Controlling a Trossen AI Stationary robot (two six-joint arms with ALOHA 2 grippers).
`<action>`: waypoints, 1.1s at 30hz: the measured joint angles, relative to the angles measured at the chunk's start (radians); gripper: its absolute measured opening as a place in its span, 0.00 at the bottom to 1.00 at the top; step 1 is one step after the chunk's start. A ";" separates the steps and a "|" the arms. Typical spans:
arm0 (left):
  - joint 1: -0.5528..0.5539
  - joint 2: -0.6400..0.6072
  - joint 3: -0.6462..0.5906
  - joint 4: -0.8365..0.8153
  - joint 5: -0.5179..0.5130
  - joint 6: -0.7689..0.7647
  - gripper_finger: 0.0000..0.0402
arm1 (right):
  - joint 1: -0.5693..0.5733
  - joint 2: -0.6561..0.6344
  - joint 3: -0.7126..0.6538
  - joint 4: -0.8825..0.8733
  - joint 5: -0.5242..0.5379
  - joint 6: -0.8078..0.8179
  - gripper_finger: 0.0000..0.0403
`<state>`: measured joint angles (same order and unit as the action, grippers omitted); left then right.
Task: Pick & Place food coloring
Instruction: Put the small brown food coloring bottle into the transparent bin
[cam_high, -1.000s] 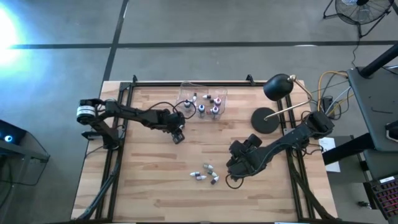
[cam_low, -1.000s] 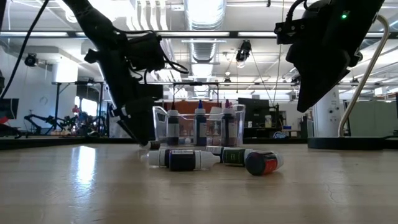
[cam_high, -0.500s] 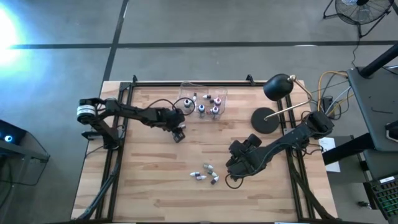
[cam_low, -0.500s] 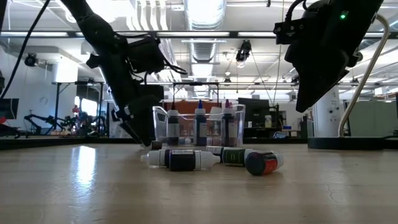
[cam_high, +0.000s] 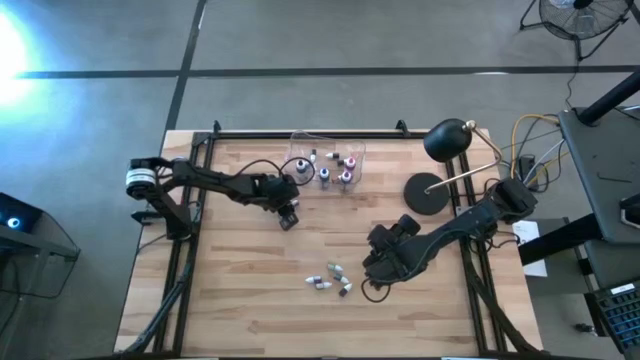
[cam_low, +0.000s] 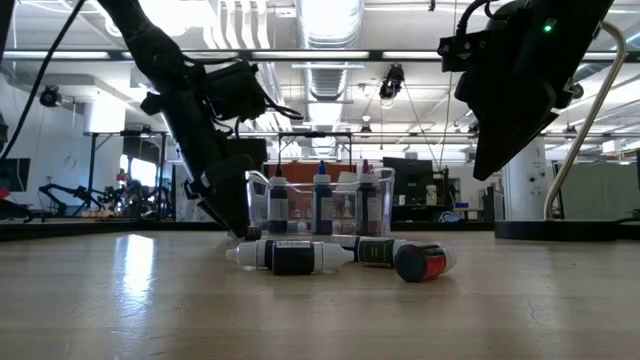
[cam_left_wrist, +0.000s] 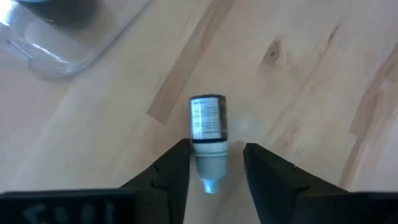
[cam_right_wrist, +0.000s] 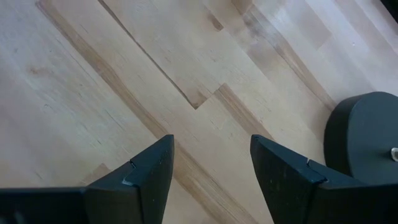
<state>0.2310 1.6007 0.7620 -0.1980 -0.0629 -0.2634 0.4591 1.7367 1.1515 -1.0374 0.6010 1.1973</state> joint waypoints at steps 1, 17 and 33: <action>0.000 0.007 0.000 0.006 -0.002 0.000 0.29 | -0.002 0.000 0.000 0.000 0.000 0.000 0.51; -0.026 -0.085 0.113 -0.061 0.004 -0.106 0.10 | -0.002 0.000 0.000 -0.001 -0.003 -0.008 0.51; 0.110 0.059 0.545 -0.191 -0.076 -0.041 0.29 | -0.006 0.000 0.002 0.005 -0.025 -0.048 0.51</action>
<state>0.3406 1.6596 1.3072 -0.3891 -0.1391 -0.3044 0.4534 1.7370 1.1536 -1.0321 0.5763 1.1488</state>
